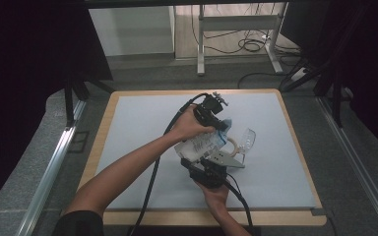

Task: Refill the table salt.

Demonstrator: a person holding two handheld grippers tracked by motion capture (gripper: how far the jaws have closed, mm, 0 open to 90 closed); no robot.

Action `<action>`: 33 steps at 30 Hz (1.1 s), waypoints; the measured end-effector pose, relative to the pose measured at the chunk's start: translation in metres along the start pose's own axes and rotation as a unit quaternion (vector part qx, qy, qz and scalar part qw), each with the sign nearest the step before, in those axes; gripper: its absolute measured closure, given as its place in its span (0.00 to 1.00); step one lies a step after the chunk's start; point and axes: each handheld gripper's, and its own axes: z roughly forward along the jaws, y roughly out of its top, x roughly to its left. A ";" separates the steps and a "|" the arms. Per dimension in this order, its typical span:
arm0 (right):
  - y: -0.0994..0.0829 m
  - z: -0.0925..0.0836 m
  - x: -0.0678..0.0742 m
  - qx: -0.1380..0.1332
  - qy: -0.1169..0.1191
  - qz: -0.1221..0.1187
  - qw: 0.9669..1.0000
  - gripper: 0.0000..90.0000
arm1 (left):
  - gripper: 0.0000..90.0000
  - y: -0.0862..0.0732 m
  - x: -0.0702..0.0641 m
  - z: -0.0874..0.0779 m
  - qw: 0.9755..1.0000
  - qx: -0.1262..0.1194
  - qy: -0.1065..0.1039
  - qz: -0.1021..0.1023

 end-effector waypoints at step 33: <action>0.005 -0.011 -0.005 -0.019 0.032 0.007 0.999 0.67 | 0.99 0.002 0.006 0.008 1.000 0.008 -0.014 -0.001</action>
